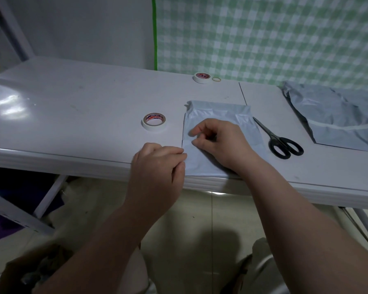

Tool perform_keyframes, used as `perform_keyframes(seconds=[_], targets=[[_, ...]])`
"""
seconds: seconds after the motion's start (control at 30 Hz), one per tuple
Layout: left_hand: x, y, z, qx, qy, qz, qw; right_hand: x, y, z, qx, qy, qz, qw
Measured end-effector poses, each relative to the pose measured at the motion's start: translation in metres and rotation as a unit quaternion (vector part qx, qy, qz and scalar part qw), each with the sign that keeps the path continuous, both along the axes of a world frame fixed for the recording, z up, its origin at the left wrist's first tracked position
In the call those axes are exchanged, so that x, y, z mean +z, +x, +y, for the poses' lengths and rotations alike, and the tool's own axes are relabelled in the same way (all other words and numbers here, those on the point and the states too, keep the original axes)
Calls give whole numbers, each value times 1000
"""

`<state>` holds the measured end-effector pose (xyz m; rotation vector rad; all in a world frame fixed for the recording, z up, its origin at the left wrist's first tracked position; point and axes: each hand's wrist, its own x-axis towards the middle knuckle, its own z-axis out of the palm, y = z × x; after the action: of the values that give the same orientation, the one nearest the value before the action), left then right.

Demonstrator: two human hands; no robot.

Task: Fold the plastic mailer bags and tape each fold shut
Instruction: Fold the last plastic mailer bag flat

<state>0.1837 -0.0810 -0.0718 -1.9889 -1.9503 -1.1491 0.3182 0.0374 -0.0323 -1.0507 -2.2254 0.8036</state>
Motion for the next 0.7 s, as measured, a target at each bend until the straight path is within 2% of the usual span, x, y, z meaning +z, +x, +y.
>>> perform_keyframes(seconds=[0.2, 0.37, 0.47, 0.7], targets=[[9, 0, -1, -4, 3, 42, 999, -1, -1, 1, 3, 17, -30, 999], [29, -3, 10, -32, -51, 148, 987, 7, 1, 12, -54, 72, -194, 977], [30, -1, 20, -46, -62, 198, 977, 11, 3, 18, -65, 72, -227, 969], [30, -3, 31, -102, -139, 146, 974, -1, -1, 24, -53, 90, -278, 955]])
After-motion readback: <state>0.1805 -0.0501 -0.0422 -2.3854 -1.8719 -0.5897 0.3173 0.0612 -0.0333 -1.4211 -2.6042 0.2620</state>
